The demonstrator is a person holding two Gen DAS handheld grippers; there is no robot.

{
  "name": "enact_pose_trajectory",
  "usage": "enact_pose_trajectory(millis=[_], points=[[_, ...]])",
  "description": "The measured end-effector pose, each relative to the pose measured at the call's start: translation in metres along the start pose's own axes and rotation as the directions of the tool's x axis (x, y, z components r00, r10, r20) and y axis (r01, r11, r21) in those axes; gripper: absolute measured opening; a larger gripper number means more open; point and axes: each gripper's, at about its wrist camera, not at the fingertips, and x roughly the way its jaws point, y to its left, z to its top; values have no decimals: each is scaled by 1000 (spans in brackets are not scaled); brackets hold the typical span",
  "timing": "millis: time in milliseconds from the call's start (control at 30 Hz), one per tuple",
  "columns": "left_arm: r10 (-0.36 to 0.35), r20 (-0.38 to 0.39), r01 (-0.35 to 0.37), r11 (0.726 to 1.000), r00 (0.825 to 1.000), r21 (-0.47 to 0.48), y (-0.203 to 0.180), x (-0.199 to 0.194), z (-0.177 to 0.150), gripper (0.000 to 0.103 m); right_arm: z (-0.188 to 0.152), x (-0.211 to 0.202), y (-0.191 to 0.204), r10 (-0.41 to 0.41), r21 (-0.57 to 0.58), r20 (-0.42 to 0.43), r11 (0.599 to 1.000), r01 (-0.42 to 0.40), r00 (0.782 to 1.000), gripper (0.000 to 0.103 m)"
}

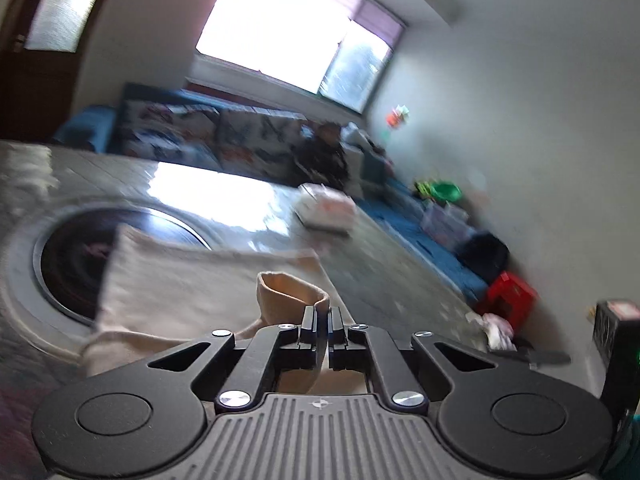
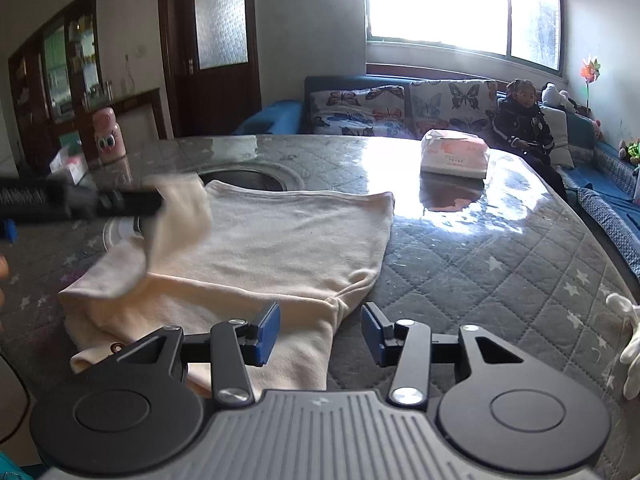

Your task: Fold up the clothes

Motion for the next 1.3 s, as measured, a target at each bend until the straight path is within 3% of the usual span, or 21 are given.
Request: enact_pose_trajectory(millis=[100, 300, 400, 600, 767, 800, 833, 1033, 1067, 1133, 1200, 1300], points=[[-32, -66, 33, 999, 997, 8, -3, 7, -7, 10, -4, -3, -6, 7, 19, 8, 1000, -7, 1000, 45], [3, -45, -2, 999, 999, 38, 11, -13, -8, 23, -5, -9, -20, 46, 104, 15, 993, -47, 999, 45], [63, -11, -62, 995, 998, 72, 29, -31, -8, 37, -3, -3, -16, 129, 122, -5, 984, -128, 992, 45], [232, -51, -227, 970, 971, 89, 70, -58, -23, 40, -2, 30, 8, 200, 56, -85, 979, -195, 976, 43], [259, -104, -251, 964, 960, 90, 86, -75, -42, 47, -5, 51, 26, 204, 7, -137, 979, -205, 969, 27], [256, -113, -245, 965, 960, 97, 86, -77, -46, 47, -5, 53, 29, 201, -3, -141, 979, -203, 969, 16], [258, -122, -246, 963, 958, 106, 85, -77, -48, 47, -4, 51, 30, 199, -13, -137, 979, -203, 970, 8], [275, -129, -253, 953, 953, 167, 79, -70, -54, 45, 13, 23, 33, 182, -60, -70, 981, -186, 981, 7], [284, -128, -258, 949, 950, 183, 78, -69, -55, 42, 17, 16, 34, 178, -68, -52, 981, -181, 983, 7], [298, -130, -266, 939, 946, 216, 75, -67, -56, 22, 23, 4, 32, 164, -76, -17, 983, -165, 986, 7], [309, -128, -273, 931, 942, 242, 73, -65, -58, 12, 30, -8, 30, 152, -83, 20, 985, -150, 988, 7], [330, -117, -289, 917, 937, 275, 69, -66, -60, 6, 35, -13, 27, 137, -75, 35, 988, -134, 990, 6]])
